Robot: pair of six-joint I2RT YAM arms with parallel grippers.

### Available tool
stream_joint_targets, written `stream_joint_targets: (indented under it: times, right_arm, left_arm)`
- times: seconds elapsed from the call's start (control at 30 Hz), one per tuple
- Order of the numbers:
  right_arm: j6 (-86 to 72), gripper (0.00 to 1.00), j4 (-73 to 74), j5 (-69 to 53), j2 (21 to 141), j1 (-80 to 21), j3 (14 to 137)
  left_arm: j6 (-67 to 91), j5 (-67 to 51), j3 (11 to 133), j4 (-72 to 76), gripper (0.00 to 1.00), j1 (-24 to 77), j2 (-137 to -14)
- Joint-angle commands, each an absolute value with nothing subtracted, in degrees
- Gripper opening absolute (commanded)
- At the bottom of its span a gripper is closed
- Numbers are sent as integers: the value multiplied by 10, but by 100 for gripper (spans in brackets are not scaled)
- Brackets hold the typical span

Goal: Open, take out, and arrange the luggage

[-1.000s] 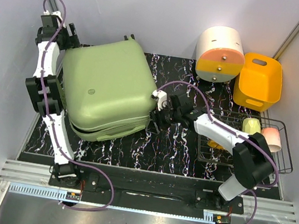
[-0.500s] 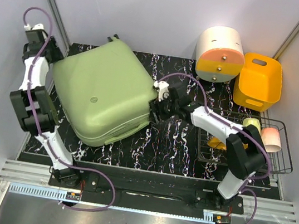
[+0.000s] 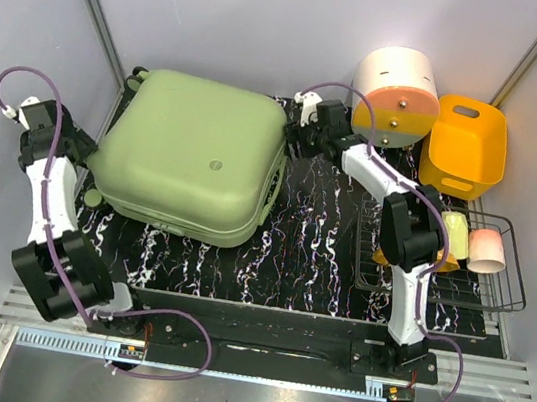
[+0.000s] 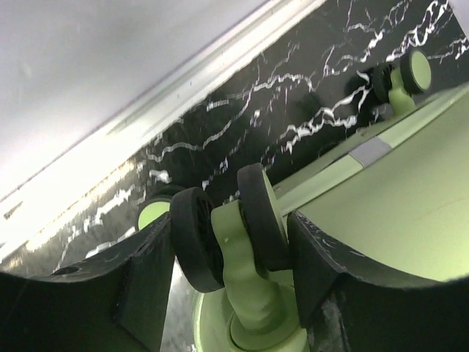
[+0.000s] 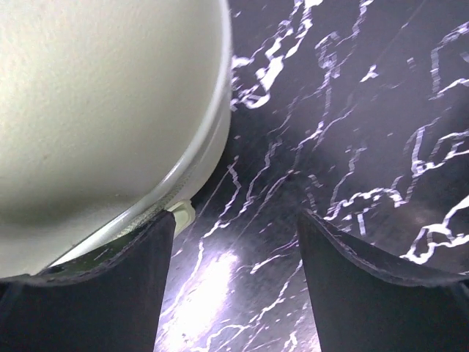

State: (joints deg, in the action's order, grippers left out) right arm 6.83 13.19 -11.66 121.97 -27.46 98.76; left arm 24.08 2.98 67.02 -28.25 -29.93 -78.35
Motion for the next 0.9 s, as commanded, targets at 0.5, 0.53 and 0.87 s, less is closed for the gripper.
stream_joint_targets:
  times: [0.5,0.53,0.87]
  right_arm:
    - [101,93,154,-128,980,-258,932]
    - [96,93,165,-141,969,-258,926]
    - [44,87,256,-390,835,-313,747]
  left_arm:
    - [14,-191,780,-553,99,-279,-582]
    - [-77,-219,791,-575,99,-279,-586]
    - [-613,-296,851,-838,99,-279,-666]
